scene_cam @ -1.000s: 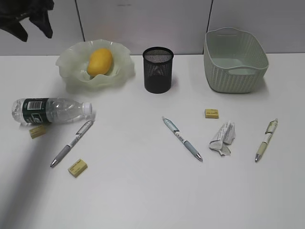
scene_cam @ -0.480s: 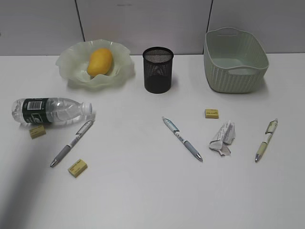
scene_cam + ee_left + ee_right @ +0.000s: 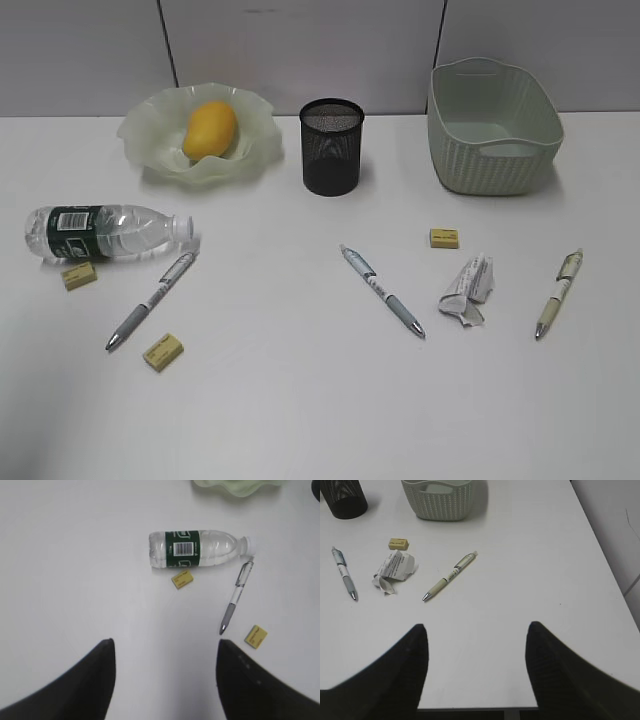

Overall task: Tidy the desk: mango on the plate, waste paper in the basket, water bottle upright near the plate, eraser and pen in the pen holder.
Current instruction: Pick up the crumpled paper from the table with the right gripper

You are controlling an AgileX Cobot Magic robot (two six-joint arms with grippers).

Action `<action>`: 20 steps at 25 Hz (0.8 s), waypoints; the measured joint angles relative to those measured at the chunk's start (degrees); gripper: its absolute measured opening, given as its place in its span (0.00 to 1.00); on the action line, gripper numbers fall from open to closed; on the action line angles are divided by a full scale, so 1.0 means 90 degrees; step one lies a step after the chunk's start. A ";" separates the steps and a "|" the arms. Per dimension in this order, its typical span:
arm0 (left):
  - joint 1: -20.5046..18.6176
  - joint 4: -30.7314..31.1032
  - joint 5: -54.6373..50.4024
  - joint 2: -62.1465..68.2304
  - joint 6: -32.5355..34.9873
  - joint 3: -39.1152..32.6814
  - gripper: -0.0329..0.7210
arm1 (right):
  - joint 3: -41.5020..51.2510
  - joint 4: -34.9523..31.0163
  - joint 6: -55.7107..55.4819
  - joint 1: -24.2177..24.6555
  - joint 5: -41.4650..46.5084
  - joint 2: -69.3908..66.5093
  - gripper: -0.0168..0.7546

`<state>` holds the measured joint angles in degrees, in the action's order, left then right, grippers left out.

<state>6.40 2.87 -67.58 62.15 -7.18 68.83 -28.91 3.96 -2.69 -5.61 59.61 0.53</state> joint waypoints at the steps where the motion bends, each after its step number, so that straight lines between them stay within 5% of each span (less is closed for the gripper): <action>1: 0.0000 0.0014 0.0011 -0.0235 0.0000 -0.0208 0.68 | 0.0000 0.0000 0.0000 0.0000 0.0000 0.0000 0.66; 12: 0.0000 0.0189 0.0693 -0.3144 0.0073 -0.2436 0.62 | 0.0000 0.0000 0.0000 0.0000 0.0000 0.0000 0.66; 20: 0.0000 0.0154 0.1115 -0.4716 0.0094 -0.3143 0.60 | 0.0000 0.0000 0.0000 0.0000 0.0000 0.0000 0.66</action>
<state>6.40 4.26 -57.55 19.70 -6.34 40.54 -28.91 3.96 -2.69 -5.61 59.61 0.53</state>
